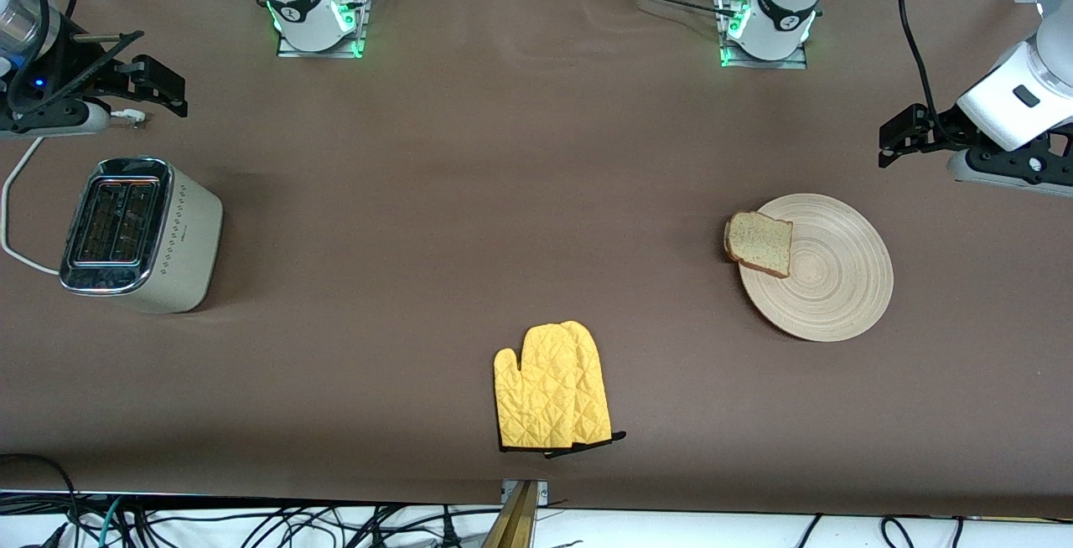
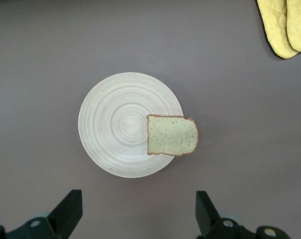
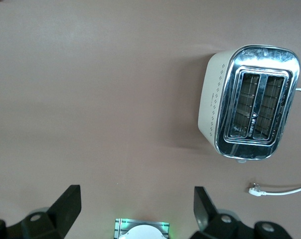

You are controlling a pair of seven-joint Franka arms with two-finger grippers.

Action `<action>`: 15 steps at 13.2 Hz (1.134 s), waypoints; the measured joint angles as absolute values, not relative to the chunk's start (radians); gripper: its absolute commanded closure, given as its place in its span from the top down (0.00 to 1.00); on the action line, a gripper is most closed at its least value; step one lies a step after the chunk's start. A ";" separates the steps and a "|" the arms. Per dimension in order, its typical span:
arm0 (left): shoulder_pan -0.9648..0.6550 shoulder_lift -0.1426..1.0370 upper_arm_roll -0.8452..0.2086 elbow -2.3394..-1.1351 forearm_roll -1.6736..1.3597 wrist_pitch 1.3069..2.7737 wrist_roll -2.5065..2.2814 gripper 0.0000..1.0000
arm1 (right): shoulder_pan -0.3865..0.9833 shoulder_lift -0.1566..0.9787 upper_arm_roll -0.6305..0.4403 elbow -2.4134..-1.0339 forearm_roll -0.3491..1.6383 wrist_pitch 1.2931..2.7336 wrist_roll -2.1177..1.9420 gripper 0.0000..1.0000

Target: Move plate and put bread in toaster

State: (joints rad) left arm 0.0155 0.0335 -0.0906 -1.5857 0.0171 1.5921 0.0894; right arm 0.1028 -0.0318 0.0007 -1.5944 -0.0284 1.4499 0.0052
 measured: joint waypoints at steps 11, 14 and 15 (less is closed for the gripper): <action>0.029 0.033 -0.074 -1.586 0.017 1.592 0.075 1.00 | 0.102 -0.036 0.001 -1.594 -0.028 1.450 0.005 1.00; 0.029 0.033 -0.074 -1.586 0.017 1.592 0.070 1.00 | 0.102 -0.036 0.001 -1.594 -0.028 1.449 0.005 1.00; 0.029 0.033 -0.074 -1.586 0.017 1.592 0.070 1.00 | 0.102 -0.036 0.002 -1.594 -0.028 1.449 0.005 1.00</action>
State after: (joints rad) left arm 0.0290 0.0335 -0.0738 -1.5857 0.0171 1.5921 0.0697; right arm 0.1018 -0.0361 0.0015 -1.5944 -0.0284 1.4495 0.0052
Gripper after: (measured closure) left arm 0.000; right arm 0.000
